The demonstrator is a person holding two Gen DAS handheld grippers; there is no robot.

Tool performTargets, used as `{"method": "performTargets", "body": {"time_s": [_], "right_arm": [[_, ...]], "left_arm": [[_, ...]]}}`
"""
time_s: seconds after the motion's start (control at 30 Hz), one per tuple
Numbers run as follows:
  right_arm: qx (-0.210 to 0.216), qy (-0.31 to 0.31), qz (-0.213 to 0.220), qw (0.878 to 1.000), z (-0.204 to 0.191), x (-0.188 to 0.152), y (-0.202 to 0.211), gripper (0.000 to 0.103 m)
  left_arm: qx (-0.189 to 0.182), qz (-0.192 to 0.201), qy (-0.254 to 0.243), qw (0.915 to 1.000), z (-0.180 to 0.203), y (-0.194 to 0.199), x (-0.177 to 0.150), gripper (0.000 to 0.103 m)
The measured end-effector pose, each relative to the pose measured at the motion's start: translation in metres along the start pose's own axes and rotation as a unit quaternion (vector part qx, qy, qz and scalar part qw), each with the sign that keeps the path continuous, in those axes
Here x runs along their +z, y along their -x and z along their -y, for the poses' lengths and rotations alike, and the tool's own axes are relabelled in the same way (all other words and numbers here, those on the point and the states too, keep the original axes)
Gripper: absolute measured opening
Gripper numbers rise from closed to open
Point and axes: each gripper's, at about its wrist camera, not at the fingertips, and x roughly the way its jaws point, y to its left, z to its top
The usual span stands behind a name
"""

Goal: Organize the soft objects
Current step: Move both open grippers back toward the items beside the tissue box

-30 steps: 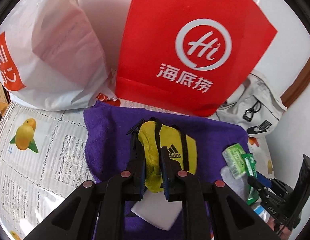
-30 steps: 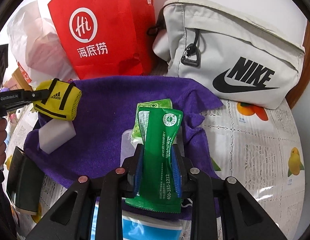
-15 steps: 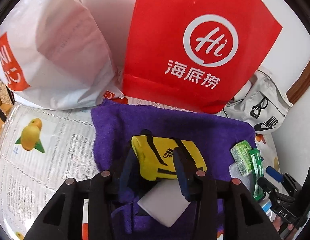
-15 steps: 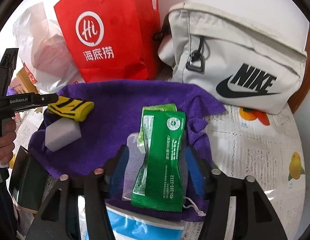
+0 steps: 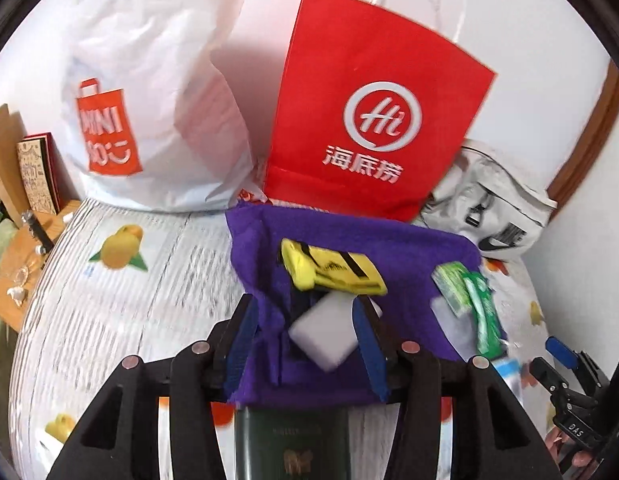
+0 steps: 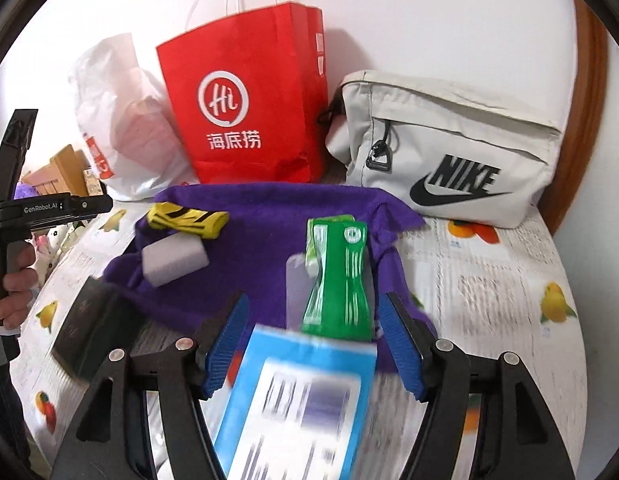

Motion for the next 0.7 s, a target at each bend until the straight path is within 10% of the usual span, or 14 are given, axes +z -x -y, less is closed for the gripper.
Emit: {"method": "performTargets", "body": {"time_s": [0.7], "right_arm": [[0.05, -0.017, -0.067, 0.996, -0.052, -0.156, 0.096, 0.067]], "left_arm": [[-0.022, -0.027, -0.01, 0.9993, -0.002, 0.081, -0.117, 0.047]]}}
